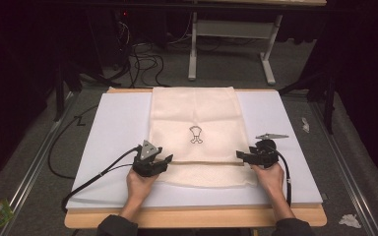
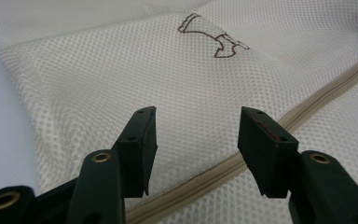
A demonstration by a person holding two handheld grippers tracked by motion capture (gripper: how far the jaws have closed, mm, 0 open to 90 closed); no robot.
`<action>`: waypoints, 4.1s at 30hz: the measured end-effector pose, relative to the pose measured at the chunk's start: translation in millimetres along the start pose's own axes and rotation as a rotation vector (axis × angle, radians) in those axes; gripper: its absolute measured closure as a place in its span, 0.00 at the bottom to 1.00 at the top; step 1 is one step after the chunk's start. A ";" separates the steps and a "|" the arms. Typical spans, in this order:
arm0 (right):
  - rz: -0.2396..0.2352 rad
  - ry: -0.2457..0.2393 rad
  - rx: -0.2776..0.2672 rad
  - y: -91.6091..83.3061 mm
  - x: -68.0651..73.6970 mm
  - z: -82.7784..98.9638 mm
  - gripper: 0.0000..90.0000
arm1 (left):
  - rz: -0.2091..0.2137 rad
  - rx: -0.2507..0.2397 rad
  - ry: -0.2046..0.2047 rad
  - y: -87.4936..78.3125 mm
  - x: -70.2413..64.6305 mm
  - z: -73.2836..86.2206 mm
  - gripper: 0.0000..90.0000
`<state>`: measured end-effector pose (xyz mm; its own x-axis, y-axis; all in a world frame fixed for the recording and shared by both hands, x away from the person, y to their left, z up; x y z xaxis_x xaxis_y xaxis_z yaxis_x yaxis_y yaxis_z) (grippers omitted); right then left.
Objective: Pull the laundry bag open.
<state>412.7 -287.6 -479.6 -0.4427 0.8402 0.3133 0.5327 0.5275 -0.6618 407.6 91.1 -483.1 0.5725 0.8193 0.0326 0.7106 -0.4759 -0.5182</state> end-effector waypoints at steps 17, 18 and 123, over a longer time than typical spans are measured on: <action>-0.038 0.032 0.093 -3.9 5.3 7.8 0.39 | -0.004 0.096 0.010 22.6 -10.1 0.5 0.51; -0.040 0.031 0.094 -4.2 5.4 8.3 0.39 | -0.004 0.096 0.010 22.6 -10.1 0.5 0.51; -0.144 -0.140 -0.041 -32.0 26.7 -19.5 0.97 | 0.364 0.064 0.121 44.5 -134.7 -70.3 0.65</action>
<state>397.9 -279.6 -436.7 -0.6107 0.7314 0.3035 0.4839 0.6481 -0.5881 390.9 -62.9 -450.5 0.8291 0.5553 -0.0648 0.4275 -0.7044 -0.5667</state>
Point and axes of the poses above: each handheld gripper's, and its own axes: y roughly forward along the jaws, z roughly out of its underside, x roughly to its left, the point moved 2 cm from there along y, roughly forward along the jaws, and after that the axes turned 8 degrees about -z, right-handed, at the moved point
